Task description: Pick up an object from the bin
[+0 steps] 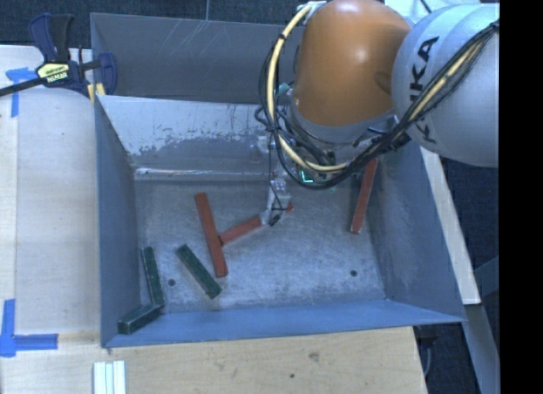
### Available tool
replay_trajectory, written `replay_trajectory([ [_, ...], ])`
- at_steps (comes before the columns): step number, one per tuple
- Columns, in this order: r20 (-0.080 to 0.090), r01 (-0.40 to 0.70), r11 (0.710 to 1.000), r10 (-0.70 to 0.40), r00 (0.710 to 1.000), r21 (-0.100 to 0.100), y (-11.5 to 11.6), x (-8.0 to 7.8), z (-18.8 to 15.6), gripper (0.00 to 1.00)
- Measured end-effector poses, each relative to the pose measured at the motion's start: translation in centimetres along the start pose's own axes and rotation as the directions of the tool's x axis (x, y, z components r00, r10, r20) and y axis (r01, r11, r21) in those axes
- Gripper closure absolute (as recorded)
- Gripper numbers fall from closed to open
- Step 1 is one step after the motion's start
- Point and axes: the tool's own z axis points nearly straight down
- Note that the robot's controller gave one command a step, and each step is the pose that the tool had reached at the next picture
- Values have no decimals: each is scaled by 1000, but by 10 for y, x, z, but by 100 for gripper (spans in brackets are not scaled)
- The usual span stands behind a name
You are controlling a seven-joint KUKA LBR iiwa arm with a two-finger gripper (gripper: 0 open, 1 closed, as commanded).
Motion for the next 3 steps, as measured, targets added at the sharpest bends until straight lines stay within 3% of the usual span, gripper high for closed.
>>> replay_trajectory([
  [1,2,268,963,-268,963,1,-29,-30,177,0],
  [2,12,417,909,-417,909,3,-27,-21,142,0],
  [3,7,554,832,-554,832,3,-41,-20,144,0],
])
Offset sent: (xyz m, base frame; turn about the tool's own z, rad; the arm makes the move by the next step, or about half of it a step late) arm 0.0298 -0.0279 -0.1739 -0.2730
